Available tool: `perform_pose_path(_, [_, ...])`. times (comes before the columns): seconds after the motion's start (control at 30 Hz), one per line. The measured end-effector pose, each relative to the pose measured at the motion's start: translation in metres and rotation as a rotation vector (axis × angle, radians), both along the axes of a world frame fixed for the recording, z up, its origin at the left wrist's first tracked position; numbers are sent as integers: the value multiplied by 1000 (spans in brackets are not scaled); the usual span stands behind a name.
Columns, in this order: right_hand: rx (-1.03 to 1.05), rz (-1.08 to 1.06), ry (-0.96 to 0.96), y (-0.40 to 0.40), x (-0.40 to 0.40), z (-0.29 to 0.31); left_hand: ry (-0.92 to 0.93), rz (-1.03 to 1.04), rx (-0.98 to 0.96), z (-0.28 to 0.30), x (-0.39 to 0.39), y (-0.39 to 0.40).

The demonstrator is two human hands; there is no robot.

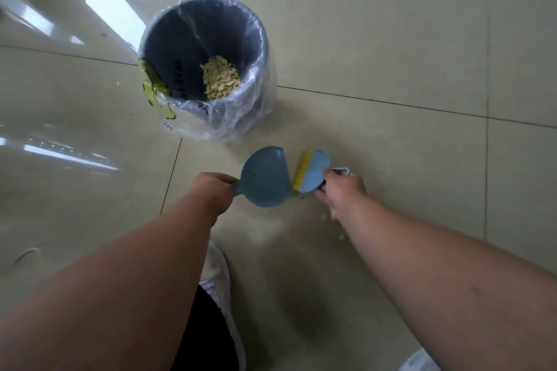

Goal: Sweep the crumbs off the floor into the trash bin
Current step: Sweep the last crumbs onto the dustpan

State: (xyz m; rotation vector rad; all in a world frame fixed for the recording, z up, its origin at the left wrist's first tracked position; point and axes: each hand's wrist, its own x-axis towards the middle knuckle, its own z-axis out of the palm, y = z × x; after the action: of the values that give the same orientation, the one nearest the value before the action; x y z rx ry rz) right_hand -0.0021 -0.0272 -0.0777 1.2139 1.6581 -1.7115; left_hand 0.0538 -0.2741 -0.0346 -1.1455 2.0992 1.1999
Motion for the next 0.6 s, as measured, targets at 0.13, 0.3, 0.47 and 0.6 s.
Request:
perform_pose_path(0.13, [35, -80, -14, 9, 8, -5, -32, -22, -21, -7, 0, 0])
perform_pose_path(0.3, [59, -155, -42, 47, 34, -7, -49, -22, 7, -11, -4, 5])
perform_pose_path(0.47, [100, -269, -70, 91, 64, -4, -48, -26, 39, -7, -10, 15])
perform_pose_path(0.6, [61, -303, -70, 108, 75, 3, -42, -41, 29, -6, -9, 18])
